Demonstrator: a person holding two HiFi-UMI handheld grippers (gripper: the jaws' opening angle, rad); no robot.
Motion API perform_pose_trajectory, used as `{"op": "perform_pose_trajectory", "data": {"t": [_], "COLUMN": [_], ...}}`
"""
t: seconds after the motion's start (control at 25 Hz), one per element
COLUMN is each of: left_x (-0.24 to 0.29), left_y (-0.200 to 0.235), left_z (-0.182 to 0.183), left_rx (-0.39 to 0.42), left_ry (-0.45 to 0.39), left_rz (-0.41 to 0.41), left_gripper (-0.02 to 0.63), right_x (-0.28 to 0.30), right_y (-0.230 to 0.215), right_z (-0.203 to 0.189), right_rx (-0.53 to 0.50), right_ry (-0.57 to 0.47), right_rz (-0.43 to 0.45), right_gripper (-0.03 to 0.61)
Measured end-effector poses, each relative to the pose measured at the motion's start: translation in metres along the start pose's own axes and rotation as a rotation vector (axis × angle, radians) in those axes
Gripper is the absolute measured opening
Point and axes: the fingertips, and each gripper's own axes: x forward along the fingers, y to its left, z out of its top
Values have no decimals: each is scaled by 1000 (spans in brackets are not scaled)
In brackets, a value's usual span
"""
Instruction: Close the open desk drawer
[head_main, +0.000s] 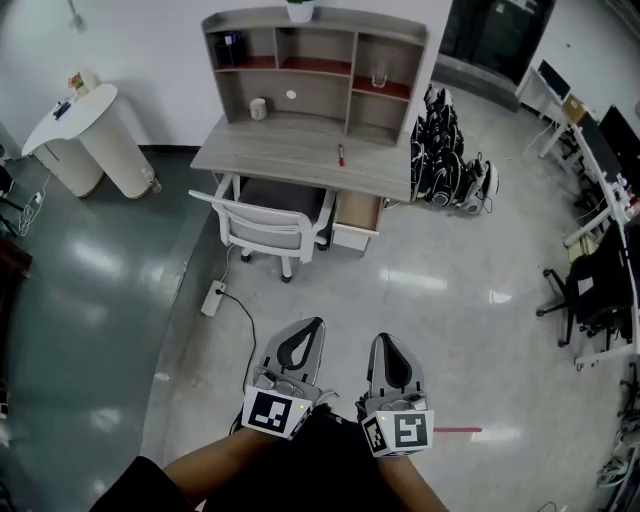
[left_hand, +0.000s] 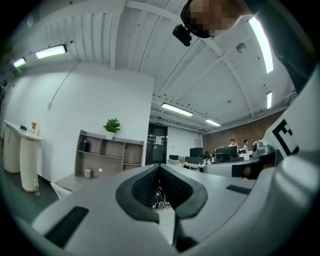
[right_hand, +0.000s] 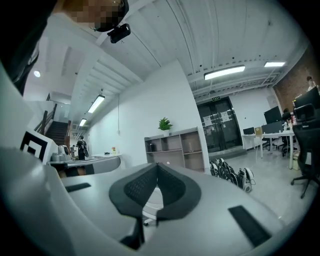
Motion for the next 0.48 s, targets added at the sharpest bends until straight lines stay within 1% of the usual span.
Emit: {"op": "perform_pose_trajectory", "data": {"t": [0.16, 0.28, 0.48], "left_x": [-1, 2, 11], "left_y": [12, 20, 18], "left_z": [5, 9, 3], "left_rx": [21, 32, 37], "left_ry": [-17, -21, -13], "left_rz": [46, 75, 93], "left_gripper": [5, 5, 5], "right_x": [-11, -13, -14], "right_y": [-13, -20, -38], "right_z": [-8, -11, -13], "right_rx": [47, 43, 42], "right_ry": [3, 13, 20], "right_rz": [-8, -8, -15], "right_gripper": [15, 15, 15]}}
